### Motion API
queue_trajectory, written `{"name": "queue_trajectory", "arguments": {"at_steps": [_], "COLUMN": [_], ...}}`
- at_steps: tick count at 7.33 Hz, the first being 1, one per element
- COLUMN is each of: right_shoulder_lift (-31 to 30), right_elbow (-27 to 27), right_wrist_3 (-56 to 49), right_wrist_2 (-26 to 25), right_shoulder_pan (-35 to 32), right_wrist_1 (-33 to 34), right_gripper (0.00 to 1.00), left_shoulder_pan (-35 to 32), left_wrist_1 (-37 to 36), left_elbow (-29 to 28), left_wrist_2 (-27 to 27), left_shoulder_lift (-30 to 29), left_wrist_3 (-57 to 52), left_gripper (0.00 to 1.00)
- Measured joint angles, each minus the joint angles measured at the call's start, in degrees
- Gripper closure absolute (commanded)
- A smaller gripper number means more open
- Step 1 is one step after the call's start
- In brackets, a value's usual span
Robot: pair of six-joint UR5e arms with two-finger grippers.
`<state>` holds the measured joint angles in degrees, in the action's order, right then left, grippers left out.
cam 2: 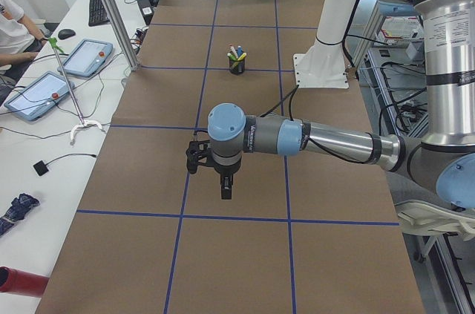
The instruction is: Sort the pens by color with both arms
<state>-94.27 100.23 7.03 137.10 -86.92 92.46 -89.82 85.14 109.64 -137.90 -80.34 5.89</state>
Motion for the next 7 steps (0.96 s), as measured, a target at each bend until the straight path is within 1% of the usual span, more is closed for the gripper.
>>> {"name": "queue_trajectory", "arguments": {"at_steps": [5,7], "right_shoulder_lift": [-0.1,-0.3], "right_elbow": [0.1,0.2], "right_wrist_3": [0.3,0.4], "right_wrist_2": [0.2,0.7], "right_shoulder_pan": [0.0,0.1], "right_wrist_1": [0.0,0.0], "right_gripper": [0.01,0.01], "left_shoulder_pan": [0.1,0.2], "left_wrist_1": [6.5,7.7], "left_elbow": [1.1,1.2], "left_wrist_2": [-0.2,-0.5], "left_shoulder_lift": [4.3,5.0], "left_wrist_3": [0.0,0.0], "left_gripper": [0.0,0.0]}}
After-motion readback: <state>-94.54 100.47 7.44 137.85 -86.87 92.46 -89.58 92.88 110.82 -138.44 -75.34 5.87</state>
